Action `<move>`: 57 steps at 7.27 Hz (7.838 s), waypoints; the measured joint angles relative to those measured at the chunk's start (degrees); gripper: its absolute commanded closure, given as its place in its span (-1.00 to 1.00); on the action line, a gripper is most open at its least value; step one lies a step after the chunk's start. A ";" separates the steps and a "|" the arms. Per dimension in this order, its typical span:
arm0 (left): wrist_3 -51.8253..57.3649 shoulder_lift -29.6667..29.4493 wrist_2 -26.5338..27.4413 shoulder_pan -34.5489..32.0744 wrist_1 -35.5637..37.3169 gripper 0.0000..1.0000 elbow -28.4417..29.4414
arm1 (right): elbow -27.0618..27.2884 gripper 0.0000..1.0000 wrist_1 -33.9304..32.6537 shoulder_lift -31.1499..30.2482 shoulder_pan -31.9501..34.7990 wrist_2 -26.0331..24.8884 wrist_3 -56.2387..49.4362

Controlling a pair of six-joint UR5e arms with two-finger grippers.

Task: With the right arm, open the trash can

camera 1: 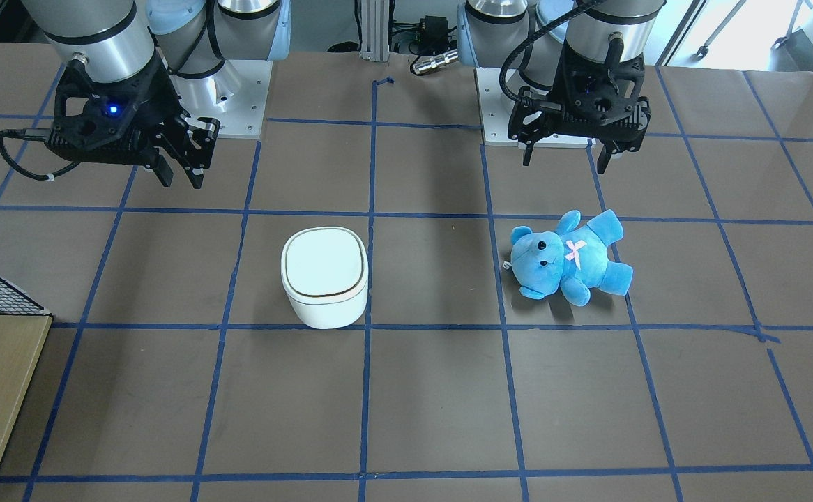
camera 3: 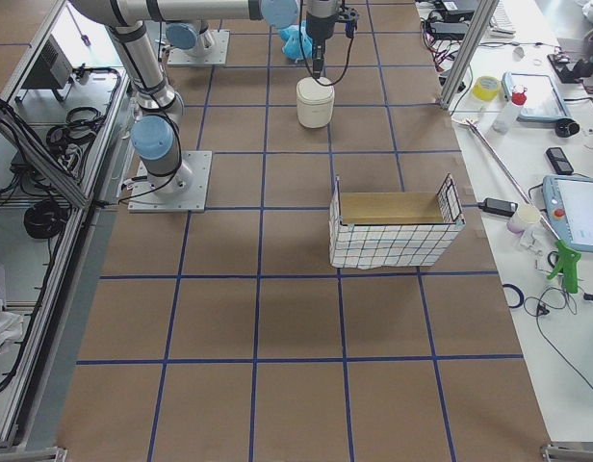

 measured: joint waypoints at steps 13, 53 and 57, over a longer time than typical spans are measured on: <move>0.00 0.00 0.00 0.00 0.00 -1.00 -0.02 | -1.72 0.31 0.02 0.71 0.17 1.26 0.70; 0.00 0.00 0.00 0.00 0.00 -1.00 -0.02 | -7.23 -1.00 5.43 3.18 -3.46 0.31 -1.76; 0.00 0.00 0.00 0.00 0.00 -1.00 -0.02 | -7.14 -1.00 5.27 3.34 -3.57 0.29 -1.85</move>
